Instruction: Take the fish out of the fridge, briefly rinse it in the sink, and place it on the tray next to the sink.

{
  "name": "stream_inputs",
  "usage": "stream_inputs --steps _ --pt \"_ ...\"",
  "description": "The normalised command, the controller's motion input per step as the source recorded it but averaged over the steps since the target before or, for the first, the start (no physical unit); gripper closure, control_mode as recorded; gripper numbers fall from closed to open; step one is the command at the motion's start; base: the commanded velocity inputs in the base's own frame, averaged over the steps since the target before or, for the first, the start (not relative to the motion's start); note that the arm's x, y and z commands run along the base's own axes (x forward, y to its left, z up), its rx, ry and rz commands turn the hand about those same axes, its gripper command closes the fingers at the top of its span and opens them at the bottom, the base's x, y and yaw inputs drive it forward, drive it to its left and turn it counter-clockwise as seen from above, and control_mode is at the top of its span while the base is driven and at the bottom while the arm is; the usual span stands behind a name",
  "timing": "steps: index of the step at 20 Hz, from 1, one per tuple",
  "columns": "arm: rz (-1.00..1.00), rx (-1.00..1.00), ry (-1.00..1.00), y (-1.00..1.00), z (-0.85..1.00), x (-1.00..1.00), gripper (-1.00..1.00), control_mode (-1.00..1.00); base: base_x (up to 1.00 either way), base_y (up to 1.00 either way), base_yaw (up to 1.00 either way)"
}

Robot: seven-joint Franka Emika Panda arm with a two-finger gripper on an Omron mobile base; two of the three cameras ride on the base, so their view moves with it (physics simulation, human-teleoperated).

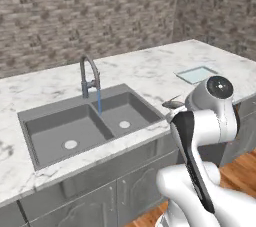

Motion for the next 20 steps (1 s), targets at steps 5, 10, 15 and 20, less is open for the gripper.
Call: stream_inputs --steps 5,10,15,20 --pt "0.0 0.0 0.0 0.0 0.0 0.0 1.0 1.0 0.95 -0.75 0.37" --pt "0.0 0.0 0.0 0.0 0.0 0.0 1.0 1.0 0.18 -0.09 0.3" --pt "0.0 0.0 0.0 0.0 0.0 0.0 1.0 1.0 -0.01 0.11 0.28" --pt "0.0 0.0 0.0 0.0 0.0 0.0 1.0 1.0 0.0 0.18 0.17"
